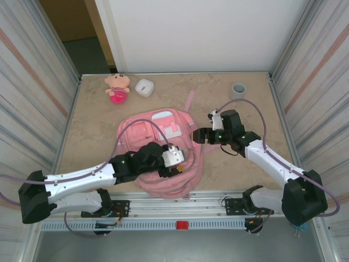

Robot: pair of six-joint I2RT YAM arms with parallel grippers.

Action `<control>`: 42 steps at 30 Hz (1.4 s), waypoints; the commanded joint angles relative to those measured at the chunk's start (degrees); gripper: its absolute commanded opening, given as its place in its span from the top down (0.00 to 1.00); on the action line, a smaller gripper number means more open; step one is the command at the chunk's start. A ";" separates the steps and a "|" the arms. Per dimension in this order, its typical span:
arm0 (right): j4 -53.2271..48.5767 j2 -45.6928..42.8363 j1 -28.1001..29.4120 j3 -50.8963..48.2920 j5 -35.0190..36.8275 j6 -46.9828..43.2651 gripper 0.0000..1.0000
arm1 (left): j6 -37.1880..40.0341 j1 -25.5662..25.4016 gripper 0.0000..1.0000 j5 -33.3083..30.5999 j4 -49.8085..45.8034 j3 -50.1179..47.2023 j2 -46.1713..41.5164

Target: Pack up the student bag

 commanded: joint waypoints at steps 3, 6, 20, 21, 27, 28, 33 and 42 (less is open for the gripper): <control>-9.52 -1.54 3.44 9.42 6.66 -3.73 0.16 | -28.64 3.76 0.14 -14.74 -19.94 9.36 -7.17; -12.07 -0.08 5.51 14.09 8.71 -5.05 0.16 | -36.19 7.82 0.12 -15.37 -28.25 12.22 -9.81; -4.91 16.66 15.77 9.14 13.43 -1.77 0.19 | -56.77 14.95 0.20 -13.78 -30.27 -6.29 -15.54; -3.51 18.07 15.73 7.26 14.78 -0.09 0.20 | -57.43 15.58 0.21 -13.08 -28.45 -8.79 -15.19; 7.62 23.02 16.58 -3.73 17.83 9.55 0.22 | -61.25 18.79 0.31 -8.77 -10.71 -25.04 -12.86; 8.75 22.63 16.48 -5.04 18.17 10.49 0.22 | -61.78 18.90 0.32 -9.01 -9.00 -26.40 -12.33; 9.31 19.84 15.27 -7.08 18.79 11.31 0.22 | -59.33 18.94 0.40 -11.15 -4.60 -25.88 -9.00; 5.44 13.10 3.70 -8.10 15.33 7.90 0.21 | -52.69 20.42 0.39 -7.25 9.38 -13.46 12.64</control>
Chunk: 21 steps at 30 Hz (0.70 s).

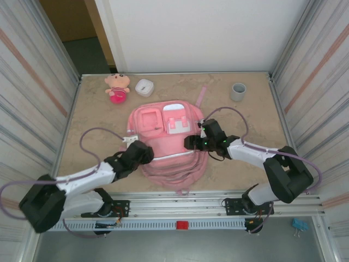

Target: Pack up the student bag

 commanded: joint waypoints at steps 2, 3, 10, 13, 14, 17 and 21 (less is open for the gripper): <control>-8.52 -1.96 -6.22 -1.69 1.39 -3.21 0.21 | 4.46 0.93 0.38 4.76 5.23 7.11 13.15; -8.63 -2.12 -7.91 -1.81 1.08 -4.34 0.21 | 4.61 1.20 0.38 5.70 5.76 9.34 16.20; -8.38 -0.80 -17.00 0.99 -7.24 -7.88 0.20 | 6.02 2.12 0.33 7.37 6.41 18.76 25.62; -10.83 -2.60 -17.06 2.95 -7.05 -9.30 0.20 | 7.35 2.56 0.29 6.88 3.88 20.83 23.68; -12.16 -3.77 -17.45 3.87 -6.79 -9.82 0.20 | 8.11 2.57 0.27 6.19 2.69 21.33 21.97; -16.15 -8.93 -19.43 6.67 -6.53 -10.83 0.20 | 11.24 2.61 0.17 2.12 -2.90 22.91 14.70; -21.17 -18.58 -23.54 11.28 -3.91 -12.62 0.01 | 18.64 2.57 0.02 -7.80 -10.23 24.44 0.46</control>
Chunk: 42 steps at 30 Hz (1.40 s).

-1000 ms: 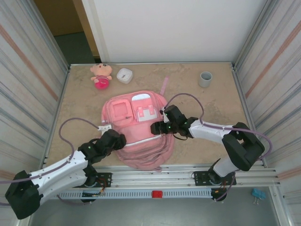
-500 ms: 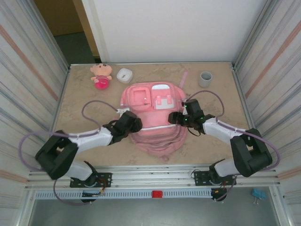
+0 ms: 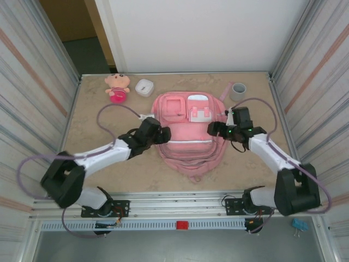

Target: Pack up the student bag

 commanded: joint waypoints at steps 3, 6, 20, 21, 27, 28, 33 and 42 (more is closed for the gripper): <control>-5.45 -13.76 -5.28 6.73 4.60 -5.37 0.01 | 16.59 0.25 0.01 -16.43 -7.22 1.95 -20.16; -2.45 -19.93 -7.03 5.41 9.29 -7.88 0.01 | 26.89 0.25 0.01 -22.93 -2.28 -4.52 -29.83; 36.01 -17.91 -13.58 -24.61 15.86 -13.26 0.01 | 42.82 11.81 0.01 -12.86 30.98 -40.63 -49.95; 39.41 -15.38 -13.59 -25.69 16.38 -13.29 0.01 | 42.83 14.00 0.01 -10.84 32.87 -41.25 -49.24; 52.26 2.02 -12.61 -25.91 15.42 -15.18 0.01 | 38.27 29.18 0.01 1.91 39.56 -43.24 -37.56; 54.77 3.26 -11.86 -25.51 15.64 -16.50 0.01 | 36.66 32.33 0.01 4.97 45.15 -44.79 -33.32; 62.95 8.21 -8.71 -26.36 19.31 -24.69 0.01 | 37.96 36.64 0.01 12.28 58.38 -40.81 -15.24; 63.76 18.40 -14.11 -21.98 15.74 -19.80 0.01 | 35.99 42.33 0.01 13.51 54.94 -25.83 7.91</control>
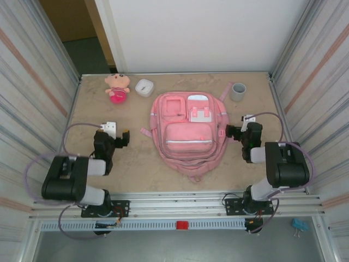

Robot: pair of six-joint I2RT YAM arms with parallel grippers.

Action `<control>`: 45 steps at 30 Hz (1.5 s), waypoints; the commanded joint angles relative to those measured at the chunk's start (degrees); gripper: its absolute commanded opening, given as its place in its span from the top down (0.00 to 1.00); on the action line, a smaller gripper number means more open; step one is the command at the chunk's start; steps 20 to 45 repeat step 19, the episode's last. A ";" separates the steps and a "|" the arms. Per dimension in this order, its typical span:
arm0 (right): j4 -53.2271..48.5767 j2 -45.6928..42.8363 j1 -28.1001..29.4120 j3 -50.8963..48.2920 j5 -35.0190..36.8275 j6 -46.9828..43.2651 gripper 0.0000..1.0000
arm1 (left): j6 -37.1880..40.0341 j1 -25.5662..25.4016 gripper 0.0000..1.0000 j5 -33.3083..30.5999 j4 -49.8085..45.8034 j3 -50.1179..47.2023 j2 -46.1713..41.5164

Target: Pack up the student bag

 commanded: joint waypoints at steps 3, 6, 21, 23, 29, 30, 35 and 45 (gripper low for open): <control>1.24 -0.40 0.26 1.58 -0.49 0.78 0.01 | -1.22 0.07 0.01 -1.39 -2.97 4.99 -0.20; 1.17 -0.46 0.41 1.58 -0.27 0.70 0.01 | -0.95 -0.12 0.01 -1.94 -1.94 4.81 0.18; 0.83 -0.39 0.41 1.90 -0.43 0.63 0.01 | -0.40 -0.95 0.01 -2.86 -3.65 5.40 -0.07; 0.83 -0.39 0.41 1.90 -0.43 0.63 0.01 | -0.40 -0.95 0.01 -2.86 -3.65 5.40 -0.07; 0.83 -0.39 0.41 1.90 -0.43 0.63 0.01 | -0.40 -0.95 0.01 -2.86 -3.65 5.40 -0.07; 0.83 -0.39 0.41 1.90 -0.43 0.63 0.01 | -0.40 -0.95 0.01 -2.86 -3.65 5.40 -0.07; 0.83 -0.39 0.41 1.90 -0.43 0.63 0.01 | -0.40 -0.95 0.01 -2.86 -3.65 5.40 -0.07; 0.83 -0.39 0.41 1.90 -0.43 0.63 0.01 | -0.40 -0.95 0.01 -2.86 -3.65 5.40 -0.07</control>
